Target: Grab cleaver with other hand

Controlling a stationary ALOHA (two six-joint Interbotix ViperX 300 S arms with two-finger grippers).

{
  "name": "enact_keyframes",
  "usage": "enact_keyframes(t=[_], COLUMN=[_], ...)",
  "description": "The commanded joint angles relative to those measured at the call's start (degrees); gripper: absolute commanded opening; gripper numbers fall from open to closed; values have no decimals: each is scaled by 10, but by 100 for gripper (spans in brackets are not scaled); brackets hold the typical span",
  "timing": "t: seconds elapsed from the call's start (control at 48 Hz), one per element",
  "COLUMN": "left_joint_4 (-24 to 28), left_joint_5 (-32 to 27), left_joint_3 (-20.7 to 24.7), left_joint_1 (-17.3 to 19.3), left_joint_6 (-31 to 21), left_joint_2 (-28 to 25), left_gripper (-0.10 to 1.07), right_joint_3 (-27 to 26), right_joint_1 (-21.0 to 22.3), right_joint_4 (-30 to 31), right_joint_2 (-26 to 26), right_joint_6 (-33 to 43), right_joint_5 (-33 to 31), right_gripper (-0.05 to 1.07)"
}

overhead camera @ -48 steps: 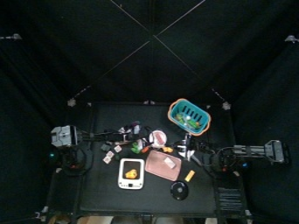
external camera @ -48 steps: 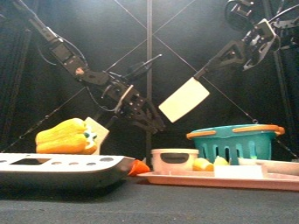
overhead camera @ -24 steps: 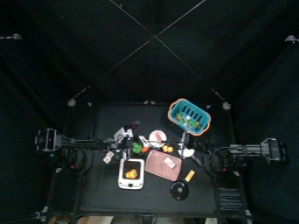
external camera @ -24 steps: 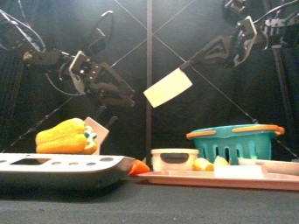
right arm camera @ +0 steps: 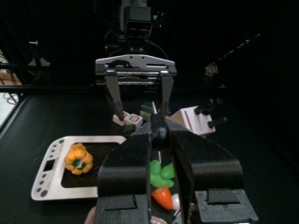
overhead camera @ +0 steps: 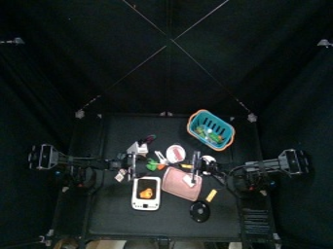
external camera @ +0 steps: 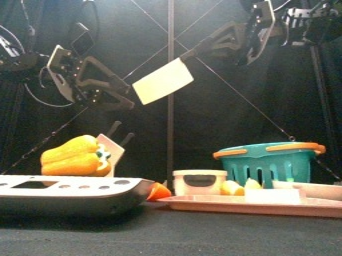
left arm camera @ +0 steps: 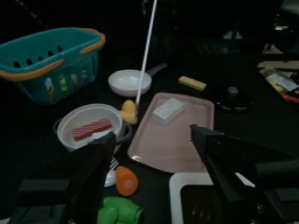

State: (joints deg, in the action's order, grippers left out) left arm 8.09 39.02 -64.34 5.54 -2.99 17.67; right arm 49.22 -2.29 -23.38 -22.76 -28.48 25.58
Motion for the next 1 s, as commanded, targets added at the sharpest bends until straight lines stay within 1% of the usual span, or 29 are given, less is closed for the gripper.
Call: enact_keyframes(t=[0.0, 0.062, 0.25, 0.375, 0.458, 0.583, 0.729, 0.854, 0.979], left_joint_4=[0, 1, 2, 2, 2, 4, 4, 4, 4], left_joint_5=[8, 8, 10, 11, 11, 11, 11, 11, 11], left_joint_3=[3, 2, 0, -4, -8, -11, -15, -15, -16], left_joint_1=[-14, -20, -21, -22, -22, -22, -22, -20, -19], left_joint_6=[3, 3, 3, 3, 4, 4, 4, 4, 4], left_joint_2=[8, 8, 9, 9, 9, 9, 9, 10, 10], left_gripper=[100, 100, 100, 99, 97, 88, 73, 61, 52], right_joint_3=[-27, -35, -57, -66, -67, -69, -69, -71, -71], right_joint_1=[-9, -14, -20, -22, -22, -24, -25, -25, -27], right_joint_4=[4, 6, 14, 15, 15, 11, 7, -11, -25], right_joint_2=[12, 26, 64, 79, 84, 88, 90, 90, 92], right_joint_6=[2, 2, 2, 2, 2, 3, 4, 4, 4], right_joint_5=[16, 20, 25, 25, 25, 28, 39, 47, 50], right_gripper=[43, 43, 43, 43, 43, 43, 43, 43, 43])
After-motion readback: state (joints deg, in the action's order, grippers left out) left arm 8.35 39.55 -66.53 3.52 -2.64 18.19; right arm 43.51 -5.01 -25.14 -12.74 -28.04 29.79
